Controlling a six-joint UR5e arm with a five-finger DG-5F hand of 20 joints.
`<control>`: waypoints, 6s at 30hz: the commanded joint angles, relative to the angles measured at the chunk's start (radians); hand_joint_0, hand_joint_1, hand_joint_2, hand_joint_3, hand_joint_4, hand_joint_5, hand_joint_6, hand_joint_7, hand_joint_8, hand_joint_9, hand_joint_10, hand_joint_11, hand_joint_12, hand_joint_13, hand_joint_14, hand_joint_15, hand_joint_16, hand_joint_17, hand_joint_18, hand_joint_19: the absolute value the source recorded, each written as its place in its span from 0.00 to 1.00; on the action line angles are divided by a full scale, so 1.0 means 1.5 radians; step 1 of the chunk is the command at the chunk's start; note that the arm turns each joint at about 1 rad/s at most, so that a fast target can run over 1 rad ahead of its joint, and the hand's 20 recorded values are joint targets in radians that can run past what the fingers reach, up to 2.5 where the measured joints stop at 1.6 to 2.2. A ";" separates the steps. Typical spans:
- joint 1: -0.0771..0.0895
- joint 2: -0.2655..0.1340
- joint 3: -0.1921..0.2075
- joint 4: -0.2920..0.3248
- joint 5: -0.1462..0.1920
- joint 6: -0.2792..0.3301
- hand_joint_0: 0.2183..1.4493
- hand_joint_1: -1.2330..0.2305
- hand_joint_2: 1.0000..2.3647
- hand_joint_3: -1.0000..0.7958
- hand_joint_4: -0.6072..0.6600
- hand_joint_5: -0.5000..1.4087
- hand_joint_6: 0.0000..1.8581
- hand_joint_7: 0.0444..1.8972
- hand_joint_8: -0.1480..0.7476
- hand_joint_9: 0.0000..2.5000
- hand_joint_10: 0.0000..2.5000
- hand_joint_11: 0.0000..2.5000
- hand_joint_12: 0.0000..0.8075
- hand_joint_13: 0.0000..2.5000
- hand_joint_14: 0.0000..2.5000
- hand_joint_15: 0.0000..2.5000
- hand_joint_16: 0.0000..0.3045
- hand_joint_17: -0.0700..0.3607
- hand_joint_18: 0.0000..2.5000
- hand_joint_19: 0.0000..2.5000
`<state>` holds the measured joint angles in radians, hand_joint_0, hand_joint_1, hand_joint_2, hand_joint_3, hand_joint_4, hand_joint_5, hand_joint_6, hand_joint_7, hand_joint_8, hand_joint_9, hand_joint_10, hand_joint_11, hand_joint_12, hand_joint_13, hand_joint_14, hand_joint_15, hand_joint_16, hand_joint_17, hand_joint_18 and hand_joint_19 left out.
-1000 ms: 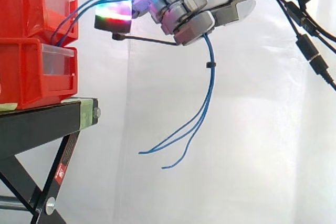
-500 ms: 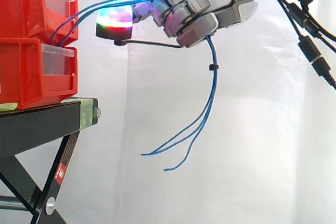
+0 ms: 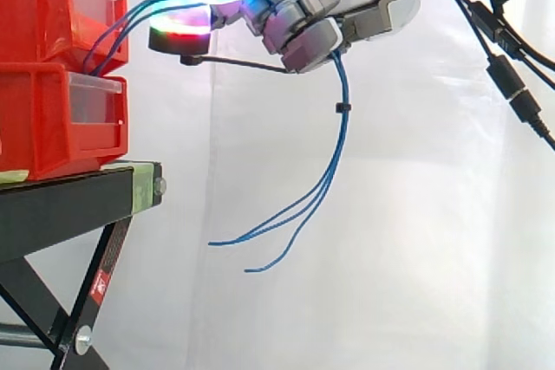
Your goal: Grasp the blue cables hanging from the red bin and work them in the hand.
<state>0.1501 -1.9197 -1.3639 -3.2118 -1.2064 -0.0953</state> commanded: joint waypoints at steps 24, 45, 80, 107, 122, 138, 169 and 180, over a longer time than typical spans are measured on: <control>0.002 -0.001 0.000 0.000 0.004 0.006 0.68 0.41 0.01 0.53 0.71 0.41 0.10 0.66 0.64 0.18 1.00 1.00 0.55 0.32 1.00 0.55 0.16 0.42 0.49 0.53; 0.002 -0.001 -0.001 0.001 0.004 0.005 0.54 0.36 0.01 0.35 0.73 0.40 0.10 0.67 0.66 0.14 1.00 1.00 0.59 0.30 1.00 0.54 0.19 0.47 0.48 0.50; 0.002 -0.001 0.000 0.006 0.004 0.006 0.75 0.32 0.15 0.72 0.64 0.34 0.24 0.63 0.63 0.05 1.00 1.00 0.59 0.16 1.00 0.62 0.16 0.42 0.27 0.39; 0.003 -0.001 0.000 0.005 0.003 0.041 0.58 0.33 0.01 0.46 0.71 0.39 0.19 0.64 0.65 0.10 1.00 1.00 0.59 0.22 1.00 0.57 0.18 0.45 0.45 0.53; 0.003 -0.001 -0.001 0.006 0.004 0.030 0.53 0.35 0.01 0.40 0.72 0.39 0.16 0.66 0.66 0.11 1.00 1.00 0.61 0.23 1.00 0.58 0.20 0.49 0.44 0.48; 0.003 -0.001 0.000 0.005 0.003 0.029 0.46 0.38 0.00 0.50 0.76 0.39 0.18 0.64 0.70 0.11 1.00 1.00 0.68 0.24 1.00 0.57 0.27 0.59 0.44 0.36; 0.003 -0.001 -0.001 0.007 0.001 0.029 0.37 0.39 0.00 0.10 0.71 0.39 0.12 0.70 0.65 0.11 1.00 1.00 0.61 0.22 1.00 0.60 0.20 0.48 0.43 0.57; 0.003 -0.001 0.000 0.006 0.005 0.029 0.42 0.37 0.00 0.09 0.71 0.41 0.16 0.69 0.65 0.14 1.00 1.00 0.59 0.24 1.00 0.61 0.18 0.45 0.47 0.60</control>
<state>0.1549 -1.9205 -1.3642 -3.2029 -1.2011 -0.0521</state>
